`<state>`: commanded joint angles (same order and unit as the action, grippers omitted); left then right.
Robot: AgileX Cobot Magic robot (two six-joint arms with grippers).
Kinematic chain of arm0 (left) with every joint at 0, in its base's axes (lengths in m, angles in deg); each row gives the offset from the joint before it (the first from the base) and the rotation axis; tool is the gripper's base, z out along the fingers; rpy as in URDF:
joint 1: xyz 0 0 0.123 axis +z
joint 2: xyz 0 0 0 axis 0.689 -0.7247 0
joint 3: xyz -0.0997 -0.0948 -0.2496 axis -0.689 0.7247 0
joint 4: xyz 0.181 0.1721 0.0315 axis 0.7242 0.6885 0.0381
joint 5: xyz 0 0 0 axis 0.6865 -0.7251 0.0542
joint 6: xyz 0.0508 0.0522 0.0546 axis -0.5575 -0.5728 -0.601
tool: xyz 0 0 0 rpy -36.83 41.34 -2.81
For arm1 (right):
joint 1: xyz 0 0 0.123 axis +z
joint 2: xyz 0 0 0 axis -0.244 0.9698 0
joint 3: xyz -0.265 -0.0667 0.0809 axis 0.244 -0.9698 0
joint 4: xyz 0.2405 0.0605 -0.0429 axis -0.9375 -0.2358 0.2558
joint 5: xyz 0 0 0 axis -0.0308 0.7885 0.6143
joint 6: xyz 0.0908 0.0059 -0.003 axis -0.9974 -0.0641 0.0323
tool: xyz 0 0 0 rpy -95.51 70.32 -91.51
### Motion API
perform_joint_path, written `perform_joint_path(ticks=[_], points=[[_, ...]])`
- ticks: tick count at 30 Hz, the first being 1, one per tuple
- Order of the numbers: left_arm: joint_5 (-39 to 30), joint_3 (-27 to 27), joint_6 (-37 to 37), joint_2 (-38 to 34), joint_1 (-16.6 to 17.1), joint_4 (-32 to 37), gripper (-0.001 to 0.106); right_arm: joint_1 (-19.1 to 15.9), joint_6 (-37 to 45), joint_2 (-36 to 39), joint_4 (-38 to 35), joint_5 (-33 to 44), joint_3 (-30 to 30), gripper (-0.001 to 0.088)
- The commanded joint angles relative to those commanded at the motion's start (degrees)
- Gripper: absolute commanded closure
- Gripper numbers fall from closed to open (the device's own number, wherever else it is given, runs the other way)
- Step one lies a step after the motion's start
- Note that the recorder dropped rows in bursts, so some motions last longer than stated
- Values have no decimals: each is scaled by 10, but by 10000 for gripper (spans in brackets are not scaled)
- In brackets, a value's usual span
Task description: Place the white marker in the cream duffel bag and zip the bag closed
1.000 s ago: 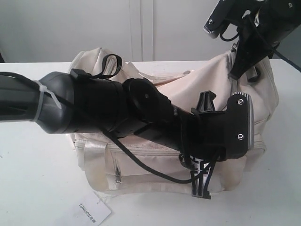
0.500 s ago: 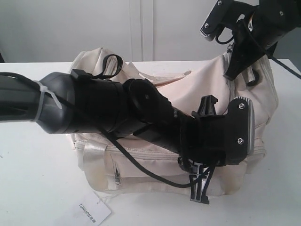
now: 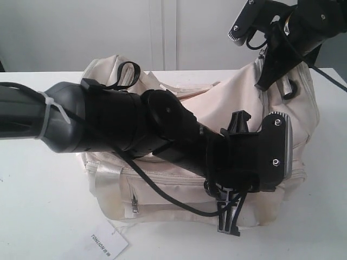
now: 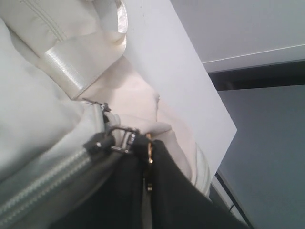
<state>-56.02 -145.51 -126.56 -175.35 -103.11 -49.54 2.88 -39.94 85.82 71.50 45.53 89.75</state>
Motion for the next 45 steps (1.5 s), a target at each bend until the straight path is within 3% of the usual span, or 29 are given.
perform_joint_path(ticks=[14, 19, 22, 29, 38, 45], points=[[-10, 0, 0, 0, 0, 1, 1050, -15, -4, 0, -8, -5, 0, 868], [10, 0, 0, 0, 0, 1, 1050, -16, -126, -1, -46, 12, 0, 868], [30, 0, 0, 0, 0, 1, 1050, -16, -190, -4, -80, 45, 0, 868], [82, 0, 0, 0, 0, 1, 1050, -16, -194, -5, -231, 186, 41, 868], [143, 0, 2, 0, 0, 0, 1050, -16, -209, 0, -274, 358, 106, 868], [198, 0, 2, 0, 0, 0, 1050, -16, -181, 17, -274, 410, 110, 868]])
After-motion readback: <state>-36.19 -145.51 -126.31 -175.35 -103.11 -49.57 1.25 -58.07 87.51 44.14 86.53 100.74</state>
